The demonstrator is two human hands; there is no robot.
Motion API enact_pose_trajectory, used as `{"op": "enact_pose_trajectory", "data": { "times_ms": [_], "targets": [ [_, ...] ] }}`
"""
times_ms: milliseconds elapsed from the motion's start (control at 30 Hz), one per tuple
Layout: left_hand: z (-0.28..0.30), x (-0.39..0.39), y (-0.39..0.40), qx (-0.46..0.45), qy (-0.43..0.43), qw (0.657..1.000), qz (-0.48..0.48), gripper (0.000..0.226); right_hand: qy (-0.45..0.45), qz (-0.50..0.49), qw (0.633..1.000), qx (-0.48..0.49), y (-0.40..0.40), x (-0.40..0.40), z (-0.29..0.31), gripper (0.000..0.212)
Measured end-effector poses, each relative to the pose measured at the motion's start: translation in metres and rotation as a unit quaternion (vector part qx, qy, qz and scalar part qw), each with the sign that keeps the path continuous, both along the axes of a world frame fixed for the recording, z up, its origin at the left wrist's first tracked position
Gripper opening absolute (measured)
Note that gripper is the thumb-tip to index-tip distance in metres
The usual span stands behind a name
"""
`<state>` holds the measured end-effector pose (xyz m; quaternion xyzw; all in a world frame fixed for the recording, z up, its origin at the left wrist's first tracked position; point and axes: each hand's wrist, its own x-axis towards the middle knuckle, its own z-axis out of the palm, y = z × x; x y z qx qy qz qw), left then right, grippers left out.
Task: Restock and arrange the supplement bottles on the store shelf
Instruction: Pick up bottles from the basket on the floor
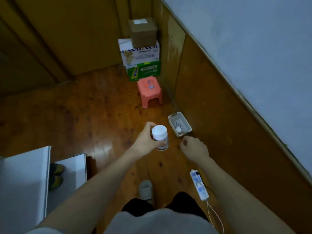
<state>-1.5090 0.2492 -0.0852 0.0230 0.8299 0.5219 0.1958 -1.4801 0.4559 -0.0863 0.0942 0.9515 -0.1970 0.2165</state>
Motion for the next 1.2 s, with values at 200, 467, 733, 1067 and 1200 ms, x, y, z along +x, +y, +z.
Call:
{"op": "enact_pose_trajectory", "data": {
  "times_ms": [200, 467, 733, 1067, 1200],
  "targets": [
    [-0.030, -0.092, 0.033, -0.005, -0.050, 0.998, -0.022, 0.054, -0.041, -0.072, 0.996, -0.020, 0.032, -0.067, -0.040, 0.018],
    [-0.136, -0.219, 0.096, -0.050, -0.151, 0.987, -0.017, 0.076, -0.084, -0.148, 0.982, -0.077, 0.065, -0.174, -0.156, 0.021],
    [-0.294, -0.319, 0.157, -0.155, -0.152, 0.976, -0.014, 0.069, -0.162, -0.171, 0.969, -0.078, 0.094, -0.254, -0.324, 0.012],
    [-0.571, -0.435, 0.209, -0.254, -0.078, 0.938, -0.222, 0.056, -0.199, -0.137, 0.968, -0.070, 0.150, -0.384, -0.584, 0.016],
    [-0.657, -0.451, 0.239, -0.277, -0.044, 0.908, -0.311, 0.061, -0.182, -0.134, 0.973, -0.038, 0.163, -0.408, -0.656, 0.015]
  ]
}}
